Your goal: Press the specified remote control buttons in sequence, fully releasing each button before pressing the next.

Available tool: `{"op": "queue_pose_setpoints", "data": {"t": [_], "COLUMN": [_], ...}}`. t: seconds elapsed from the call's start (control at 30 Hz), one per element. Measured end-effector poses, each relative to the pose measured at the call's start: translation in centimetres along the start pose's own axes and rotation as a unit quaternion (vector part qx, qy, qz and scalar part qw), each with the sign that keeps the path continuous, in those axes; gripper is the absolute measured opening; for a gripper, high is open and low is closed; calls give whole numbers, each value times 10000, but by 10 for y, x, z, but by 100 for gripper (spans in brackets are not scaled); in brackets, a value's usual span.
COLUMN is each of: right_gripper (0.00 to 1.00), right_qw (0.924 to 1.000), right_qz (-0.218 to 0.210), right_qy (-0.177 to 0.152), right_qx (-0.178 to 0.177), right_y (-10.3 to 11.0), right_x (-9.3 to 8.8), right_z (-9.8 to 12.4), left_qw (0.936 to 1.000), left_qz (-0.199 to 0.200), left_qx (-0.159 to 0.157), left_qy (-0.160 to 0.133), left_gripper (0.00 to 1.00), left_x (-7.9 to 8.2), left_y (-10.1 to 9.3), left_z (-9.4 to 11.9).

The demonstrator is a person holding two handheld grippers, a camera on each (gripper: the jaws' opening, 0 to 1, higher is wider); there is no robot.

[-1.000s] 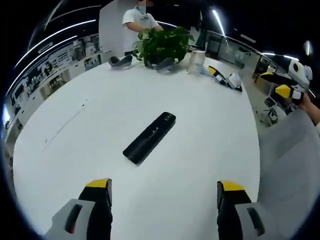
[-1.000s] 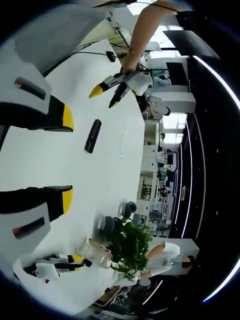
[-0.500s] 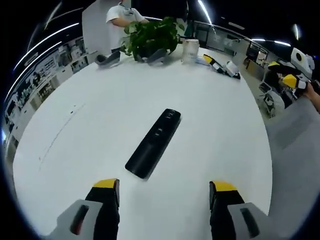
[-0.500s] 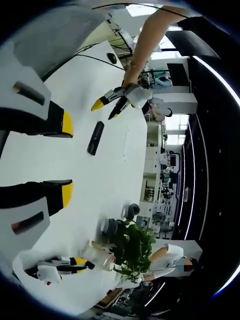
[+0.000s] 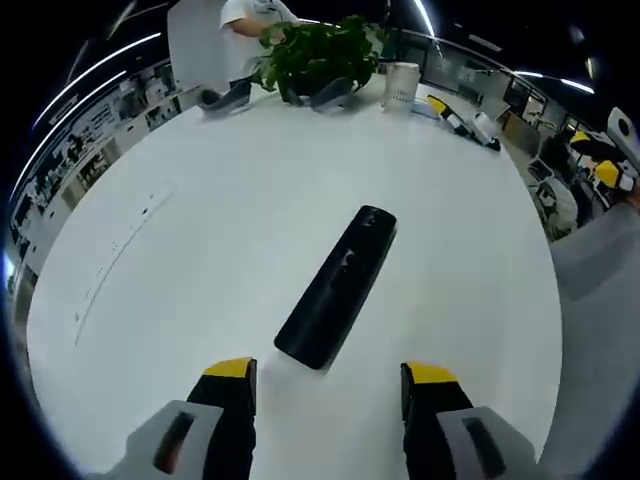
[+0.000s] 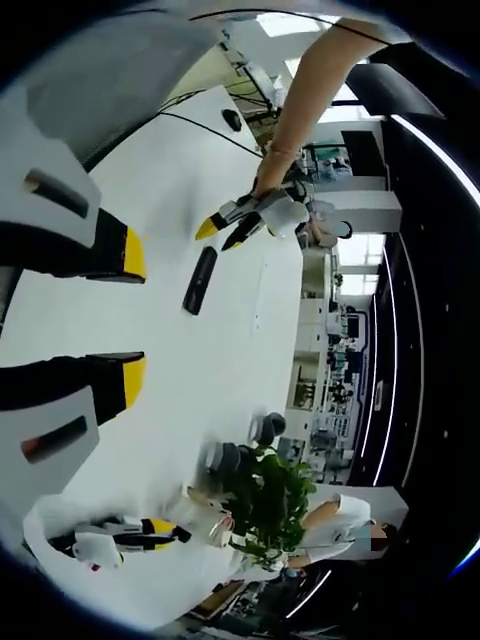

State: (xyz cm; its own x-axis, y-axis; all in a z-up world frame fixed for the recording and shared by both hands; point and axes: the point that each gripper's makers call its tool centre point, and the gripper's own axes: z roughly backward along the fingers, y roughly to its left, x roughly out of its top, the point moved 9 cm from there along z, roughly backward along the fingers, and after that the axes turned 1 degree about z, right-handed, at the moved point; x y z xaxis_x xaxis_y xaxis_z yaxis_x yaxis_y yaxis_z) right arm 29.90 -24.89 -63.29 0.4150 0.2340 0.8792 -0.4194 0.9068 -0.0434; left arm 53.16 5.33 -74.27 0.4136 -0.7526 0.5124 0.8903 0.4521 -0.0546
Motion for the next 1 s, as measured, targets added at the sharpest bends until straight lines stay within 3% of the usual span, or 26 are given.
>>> {"op": "queue_pose_setpoints", "data": {"t": [0.13,0.33,0.63,1.0], "right_gripper": [27,25,22,20], "right_qw": [10000,10000,9999,9998], "right_qz": [-40,-74,-89,-141], "right_qy": [2,38,93,137], "right_qx": [5,-9,32,76], "right_y": [-1,-1,-1,0], "right_x": [0,-1,-2,-3], "right_z": [0,0,0,-1], "left_qw": [9998,9996,9983,9958], "left_qz": [-178,-257,-581,-884], "left_qx": [-65,-95,-54,-190], "left_qy": [-8,-118,82,170], "left_gripper": [54,54,52,40], "left_x": [4,11,16,22], "left_y": [0,1,6,7], "left_z": [-4,-9,-18,-22]}}
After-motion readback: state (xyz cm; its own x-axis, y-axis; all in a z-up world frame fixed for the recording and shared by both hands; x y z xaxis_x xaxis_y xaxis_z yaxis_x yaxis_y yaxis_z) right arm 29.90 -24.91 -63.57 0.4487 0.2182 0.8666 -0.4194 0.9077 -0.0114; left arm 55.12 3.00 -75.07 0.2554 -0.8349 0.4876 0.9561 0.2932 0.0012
